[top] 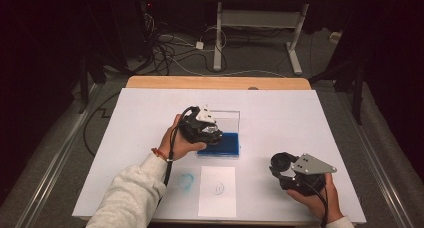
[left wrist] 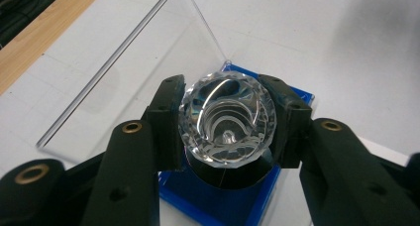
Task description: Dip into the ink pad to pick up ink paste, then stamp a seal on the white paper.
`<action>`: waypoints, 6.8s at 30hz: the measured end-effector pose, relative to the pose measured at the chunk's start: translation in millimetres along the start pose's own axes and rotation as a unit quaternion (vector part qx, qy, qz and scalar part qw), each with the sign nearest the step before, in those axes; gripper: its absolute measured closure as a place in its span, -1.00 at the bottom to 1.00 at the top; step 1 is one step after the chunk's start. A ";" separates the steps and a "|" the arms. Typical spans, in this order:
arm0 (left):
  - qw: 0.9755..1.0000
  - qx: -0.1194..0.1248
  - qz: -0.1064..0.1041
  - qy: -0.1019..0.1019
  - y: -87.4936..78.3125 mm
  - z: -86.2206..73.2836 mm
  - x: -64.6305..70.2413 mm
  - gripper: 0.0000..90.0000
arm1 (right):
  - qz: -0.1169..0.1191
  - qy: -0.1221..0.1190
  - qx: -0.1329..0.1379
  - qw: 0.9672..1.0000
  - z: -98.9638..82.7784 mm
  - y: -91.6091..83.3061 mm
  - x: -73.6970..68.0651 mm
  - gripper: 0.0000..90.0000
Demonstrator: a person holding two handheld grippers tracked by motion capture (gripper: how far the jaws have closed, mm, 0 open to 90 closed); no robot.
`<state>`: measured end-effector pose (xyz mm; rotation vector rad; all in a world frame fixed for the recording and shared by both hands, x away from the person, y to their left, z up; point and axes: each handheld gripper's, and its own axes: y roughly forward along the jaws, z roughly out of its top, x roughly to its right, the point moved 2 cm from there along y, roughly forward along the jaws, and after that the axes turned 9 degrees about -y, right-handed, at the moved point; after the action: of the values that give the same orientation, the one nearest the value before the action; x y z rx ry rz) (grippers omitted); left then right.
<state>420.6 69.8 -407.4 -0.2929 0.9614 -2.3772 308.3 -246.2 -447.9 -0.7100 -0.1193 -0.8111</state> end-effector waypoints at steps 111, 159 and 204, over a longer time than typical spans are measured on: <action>0.985 -0.060 -0.110 0.123 -7.0 -58.7 97.4 0.21 | 0.014 -0.013 -0.006 1.000 0.2 -1.0 -9.5 -0.14; 0.981 -0.105 -0.104 0.127 3.9 -59.4 99.8 0.22 | 0.014 -0.014 -0.008 1.000 0.0 0.1 -10.2 -0.14; 0.981 -0.107 -0.104 0.125 3.9 -60.5 99.8 0.21 | 0.021 -0.016 -0.008 1.000 0.1 0.3 -12.2 -0.15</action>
<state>316.4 45.6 -454.1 -0.1840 1.3678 -2.5456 300.1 -238.4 -452.4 -0.7380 -0.1259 -0.7613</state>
